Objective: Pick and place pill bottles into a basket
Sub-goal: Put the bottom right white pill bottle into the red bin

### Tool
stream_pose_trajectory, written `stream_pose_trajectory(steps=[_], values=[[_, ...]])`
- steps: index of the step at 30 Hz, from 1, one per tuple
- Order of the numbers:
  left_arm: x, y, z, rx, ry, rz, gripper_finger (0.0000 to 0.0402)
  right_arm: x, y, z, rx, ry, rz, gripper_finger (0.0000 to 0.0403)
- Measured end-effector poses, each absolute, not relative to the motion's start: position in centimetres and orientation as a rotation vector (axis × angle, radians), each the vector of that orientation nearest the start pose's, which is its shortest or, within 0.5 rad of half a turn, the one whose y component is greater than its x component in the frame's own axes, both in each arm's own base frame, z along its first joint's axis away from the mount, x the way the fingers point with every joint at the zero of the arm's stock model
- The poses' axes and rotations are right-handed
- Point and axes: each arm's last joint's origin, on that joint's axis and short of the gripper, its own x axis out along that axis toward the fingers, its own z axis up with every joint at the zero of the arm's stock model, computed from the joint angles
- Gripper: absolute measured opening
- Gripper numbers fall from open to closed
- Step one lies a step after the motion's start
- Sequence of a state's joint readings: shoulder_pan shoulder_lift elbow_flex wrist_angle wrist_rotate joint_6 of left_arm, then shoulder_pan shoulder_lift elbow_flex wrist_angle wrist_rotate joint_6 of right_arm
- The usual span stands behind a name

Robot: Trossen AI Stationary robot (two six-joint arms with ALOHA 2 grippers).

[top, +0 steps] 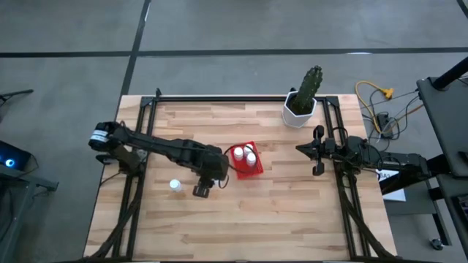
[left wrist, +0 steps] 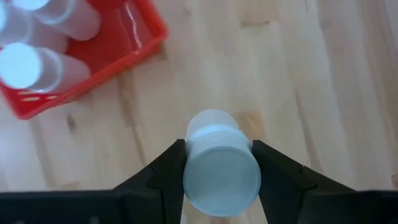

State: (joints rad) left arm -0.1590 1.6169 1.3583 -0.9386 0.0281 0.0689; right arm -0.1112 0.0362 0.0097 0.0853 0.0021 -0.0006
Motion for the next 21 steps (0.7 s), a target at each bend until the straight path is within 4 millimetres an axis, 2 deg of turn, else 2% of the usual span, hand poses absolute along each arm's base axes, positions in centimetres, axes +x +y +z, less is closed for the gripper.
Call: stream_pose_trajectory(steps=[4, 15, 21], values=[[31.7, -4.2, 27.4, 0.122, 1.186, -0.176, 0.0142, 9.9, -1.1, 17.2, -0.004, -0.059, -0.113, 0.0008], [31.8, -3.7, 27.7, 0.134, 1.189, -0.178, 0.0142, 9.9, -1.1, 17.2, -0.004, -0.059, -0.113, 0.0008], [31.9, -2.1, 27.9, 0.128, 1.187, -0.149, 0.0142, 9.9, -1.1, 17.2, -0.004, -0.059, -0.114, 0.0008]])
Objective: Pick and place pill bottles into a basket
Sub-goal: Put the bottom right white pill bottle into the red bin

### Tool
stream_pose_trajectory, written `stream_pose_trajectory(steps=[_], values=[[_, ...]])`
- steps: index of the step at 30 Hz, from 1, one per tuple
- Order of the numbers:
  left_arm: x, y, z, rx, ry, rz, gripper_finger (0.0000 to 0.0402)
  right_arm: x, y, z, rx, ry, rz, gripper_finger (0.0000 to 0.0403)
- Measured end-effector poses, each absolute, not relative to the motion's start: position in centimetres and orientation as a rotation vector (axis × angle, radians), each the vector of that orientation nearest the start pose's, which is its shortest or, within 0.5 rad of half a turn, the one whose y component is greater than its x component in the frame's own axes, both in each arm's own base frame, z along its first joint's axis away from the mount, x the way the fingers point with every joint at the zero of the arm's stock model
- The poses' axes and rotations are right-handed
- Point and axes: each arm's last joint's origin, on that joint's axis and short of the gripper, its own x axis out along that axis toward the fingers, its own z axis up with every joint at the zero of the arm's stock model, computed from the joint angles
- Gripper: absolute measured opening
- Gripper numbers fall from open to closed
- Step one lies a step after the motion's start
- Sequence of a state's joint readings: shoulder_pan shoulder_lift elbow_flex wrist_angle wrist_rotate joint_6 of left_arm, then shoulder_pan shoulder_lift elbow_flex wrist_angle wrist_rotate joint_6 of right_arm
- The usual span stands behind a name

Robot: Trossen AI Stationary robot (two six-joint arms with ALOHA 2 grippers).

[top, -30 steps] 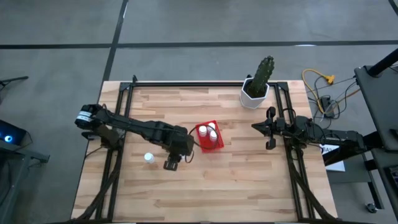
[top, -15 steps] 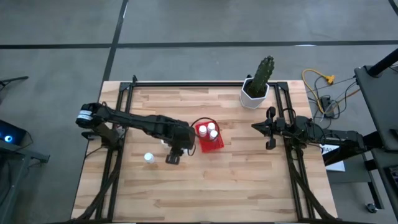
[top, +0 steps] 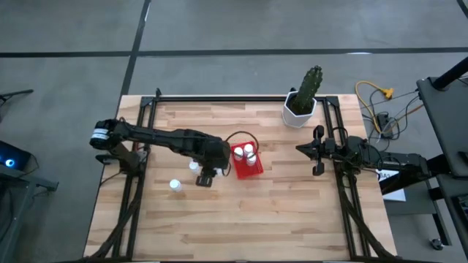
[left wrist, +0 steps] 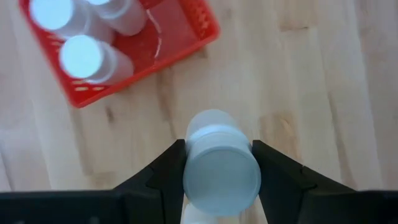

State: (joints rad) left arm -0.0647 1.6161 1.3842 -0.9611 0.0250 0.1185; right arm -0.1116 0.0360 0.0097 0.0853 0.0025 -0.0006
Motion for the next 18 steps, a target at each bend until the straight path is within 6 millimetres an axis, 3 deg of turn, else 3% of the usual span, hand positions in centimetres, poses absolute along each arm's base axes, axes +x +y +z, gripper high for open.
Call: stream_pose_trajectory(steps=[6, 12, 18], values=[[31.9, -1.3, 27.9, 0.113, 1.199, -0.128, 0.0142, 9.9, -1.1, 17.2, -0.004, -0.059, -0.113, 0.0008], [34.9, -0.6, 26.2, 0.123, 1.409, -0.085, 0.0142, 9.9, -1.1, 17.2, -0.004, -0.059, -0.114, 0.0008], [37.6, 0.4, 29.2, 0.125, 1.322, -0.035, 0.0145, 9.9, -1.1, 17.2, -0.004, -0.059, -0.113, 0.0008]])
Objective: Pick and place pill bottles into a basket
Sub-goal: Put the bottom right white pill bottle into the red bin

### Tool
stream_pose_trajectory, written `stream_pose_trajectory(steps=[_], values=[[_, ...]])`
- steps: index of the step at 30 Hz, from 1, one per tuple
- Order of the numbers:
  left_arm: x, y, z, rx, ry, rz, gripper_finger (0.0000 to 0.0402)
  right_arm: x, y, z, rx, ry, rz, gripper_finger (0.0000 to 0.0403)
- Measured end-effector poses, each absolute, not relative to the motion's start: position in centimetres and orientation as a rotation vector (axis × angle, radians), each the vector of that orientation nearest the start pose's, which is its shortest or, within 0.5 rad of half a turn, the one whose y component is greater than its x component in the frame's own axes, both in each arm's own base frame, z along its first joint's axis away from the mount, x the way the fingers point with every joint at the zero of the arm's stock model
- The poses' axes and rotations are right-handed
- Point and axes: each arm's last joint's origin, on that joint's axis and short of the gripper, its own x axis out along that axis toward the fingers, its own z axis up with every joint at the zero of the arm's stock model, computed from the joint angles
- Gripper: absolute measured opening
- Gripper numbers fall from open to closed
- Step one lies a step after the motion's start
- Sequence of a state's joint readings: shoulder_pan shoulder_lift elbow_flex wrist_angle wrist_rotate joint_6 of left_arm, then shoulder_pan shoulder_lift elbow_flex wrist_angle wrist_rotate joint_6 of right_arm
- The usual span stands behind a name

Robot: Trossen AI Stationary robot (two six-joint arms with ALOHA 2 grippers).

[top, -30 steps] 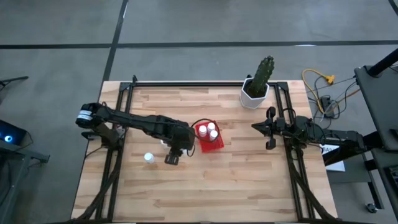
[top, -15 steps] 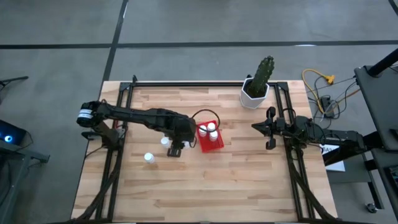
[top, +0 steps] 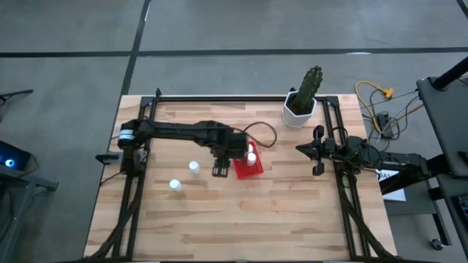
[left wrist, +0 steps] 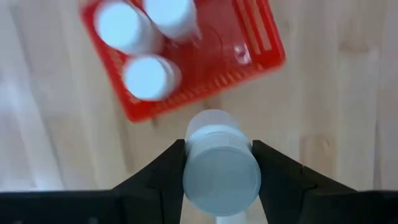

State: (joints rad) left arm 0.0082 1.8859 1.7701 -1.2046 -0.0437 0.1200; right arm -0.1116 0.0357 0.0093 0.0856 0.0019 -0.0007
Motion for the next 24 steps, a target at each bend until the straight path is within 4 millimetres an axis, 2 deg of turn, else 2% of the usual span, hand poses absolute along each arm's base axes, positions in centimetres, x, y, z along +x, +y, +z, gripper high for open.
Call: stream_pose_trajectory(steps=[5, 12, 24], values=[[38.5, 0.0, 31.4, 0.17, 1.259, -0.067, 0.015, 9.9, -1.1, 17.2, -0.004, -0.059, -0.114, 0.0008], [40.8, -0.3, 29.5, 0.193, 1.343, -0.1, 0.0143, 9.9, -1.1, 17.2, -0.004, -0.059, -0.114, 0.0008], [43.2, -0.9, 29.4, 0.235, 1.307, -0.132, 0.0148, 9.9, -1.1, 17.2, -0.004, -0.06, -0.114, 0.0008]])
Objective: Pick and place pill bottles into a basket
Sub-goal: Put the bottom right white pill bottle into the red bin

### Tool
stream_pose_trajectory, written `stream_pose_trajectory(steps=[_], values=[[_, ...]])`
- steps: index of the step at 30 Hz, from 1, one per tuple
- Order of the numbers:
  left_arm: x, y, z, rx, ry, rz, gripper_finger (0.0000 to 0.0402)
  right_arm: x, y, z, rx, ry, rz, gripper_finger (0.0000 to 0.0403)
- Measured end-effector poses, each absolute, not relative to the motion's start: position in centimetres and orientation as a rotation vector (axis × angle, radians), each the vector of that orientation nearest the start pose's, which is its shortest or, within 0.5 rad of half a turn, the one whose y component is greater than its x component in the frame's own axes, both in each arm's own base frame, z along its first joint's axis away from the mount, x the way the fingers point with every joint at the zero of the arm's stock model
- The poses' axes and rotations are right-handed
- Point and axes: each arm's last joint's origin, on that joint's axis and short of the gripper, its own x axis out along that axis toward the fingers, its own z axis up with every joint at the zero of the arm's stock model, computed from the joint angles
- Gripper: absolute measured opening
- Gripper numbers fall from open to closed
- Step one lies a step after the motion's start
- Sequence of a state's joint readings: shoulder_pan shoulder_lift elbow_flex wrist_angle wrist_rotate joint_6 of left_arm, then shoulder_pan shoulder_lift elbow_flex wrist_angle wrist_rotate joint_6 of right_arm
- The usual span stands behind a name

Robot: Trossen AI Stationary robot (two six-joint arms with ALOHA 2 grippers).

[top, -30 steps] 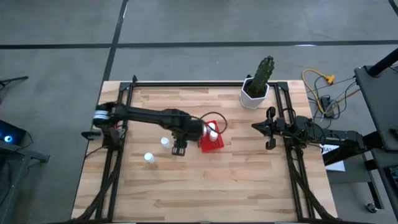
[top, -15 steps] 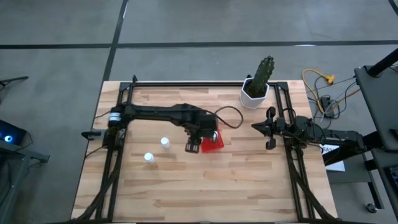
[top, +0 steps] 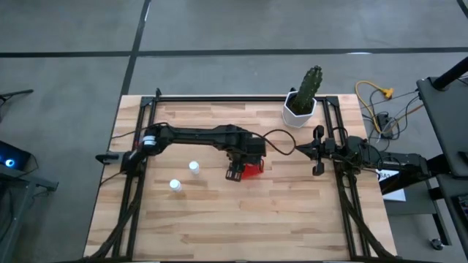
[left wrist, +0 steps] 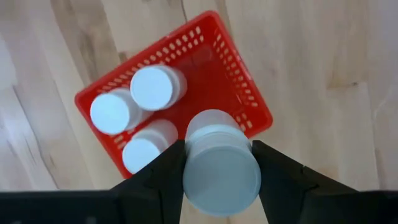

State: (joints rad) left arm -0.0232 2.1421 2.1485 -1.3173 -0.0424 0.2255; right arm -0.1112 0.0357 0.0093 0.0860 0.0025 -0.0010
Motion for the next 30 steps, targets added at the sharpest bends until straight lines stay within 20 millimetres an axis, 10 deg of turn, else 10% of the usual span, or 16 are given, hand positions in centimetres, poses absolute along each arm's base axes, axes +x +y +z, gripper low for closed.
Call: stream_pose_trajectory(steps=[30], values=[[45.6, -2.0, 25.6, 0.27, 1.327, -0.17, 0.015, 9.9, -1.1, 17.2, -0.004, -0.059, -0.114, 0.0008]])
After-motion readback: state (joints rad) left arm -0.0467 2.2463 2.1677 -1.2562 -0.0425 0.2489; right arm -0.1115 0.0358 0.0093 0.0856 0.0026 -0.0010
